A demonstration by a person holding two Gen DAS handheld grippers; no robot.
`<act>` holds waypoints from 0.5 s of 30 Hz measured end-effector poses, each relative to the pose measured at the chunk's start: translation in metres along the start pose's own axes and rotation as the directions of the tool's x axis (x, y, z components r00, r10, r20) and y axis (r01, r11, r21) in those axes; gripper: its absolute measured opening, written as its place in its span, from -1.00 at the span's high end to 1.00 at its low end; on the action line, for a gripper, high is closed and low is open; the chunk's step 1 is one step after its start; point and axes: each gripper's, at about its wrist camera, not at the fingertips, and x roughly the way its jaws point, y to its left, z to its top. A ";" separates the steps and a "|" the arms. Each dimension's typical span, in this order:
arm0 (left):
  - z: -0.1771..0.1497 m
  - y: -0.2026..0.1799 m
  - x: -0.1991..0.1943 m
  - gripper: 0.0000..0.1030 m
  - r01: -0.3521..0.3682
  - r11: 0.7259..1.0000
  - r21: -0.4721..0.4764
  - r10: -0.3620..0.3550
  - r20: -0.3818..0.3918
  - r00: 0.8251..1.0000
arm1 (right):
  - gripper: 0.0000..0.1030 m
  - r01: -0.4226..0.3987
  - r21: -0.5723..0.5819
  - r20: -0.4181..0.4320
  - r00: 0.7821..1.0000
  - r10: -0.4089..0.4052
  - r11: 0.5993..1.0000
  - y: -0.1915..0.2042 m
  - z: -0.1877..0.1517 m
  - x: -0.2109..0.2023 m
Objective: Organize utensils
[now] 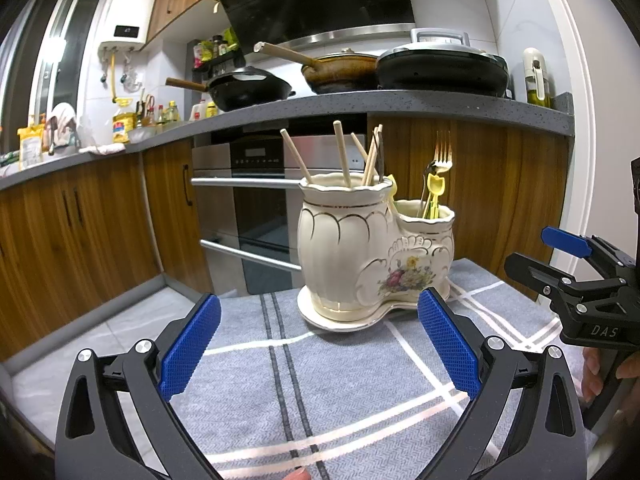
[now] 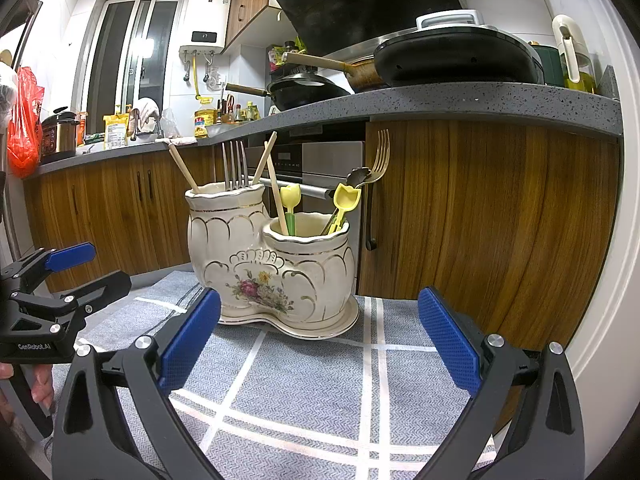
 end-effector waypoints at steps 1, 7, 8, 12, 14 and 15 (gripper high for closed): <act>0.000 0.001 0.000 -0.90 0.000 1.000 0.000 0.000 0.000 1.000 | -0.89 0.000 0.000 0.000 1.000 0.000 1.000 0.000 0.000 0.000; 0.000 0.000 0.000 -0.90 0.001 1.000 -0.001 -0.001 -0.002 1.000 | -0.89 0.000 0.000 0.000 1.000 0.000 1.000 0.000 0.000 0.000; 0.000 0.000 0.000 -0.90 0.000 1.000 -0.001 0.000 -0.003 1.000 | -0.89 0.000 0.000 0.000 1.000 0.000 1.000 0.000 0.000 0.000; 0.000 0.000 0.001 -0.90 -0.001 1.000 -0.002 0.001 -0.003 1.000 | -0.89 0.000 0.000 0.000 1.000 0.000 1.000 0.000 0.000 0.000; -0.001 0.001 0.001 -0.90 -0.006 1.000 -0.002 0.006 -0.005 1.000 | -0.89 0.000 0.000 -0.001 1.000 0.000 1.000 0.000 0.000 0.000; -0.001 0.001 0.001 -0.90 -0.007 1.000 -0.002 0.007 -0.006 1.000 | -0.89 0.000 0.000 -0.001 1.000 0.000 1.000 0.000 0.000 0.000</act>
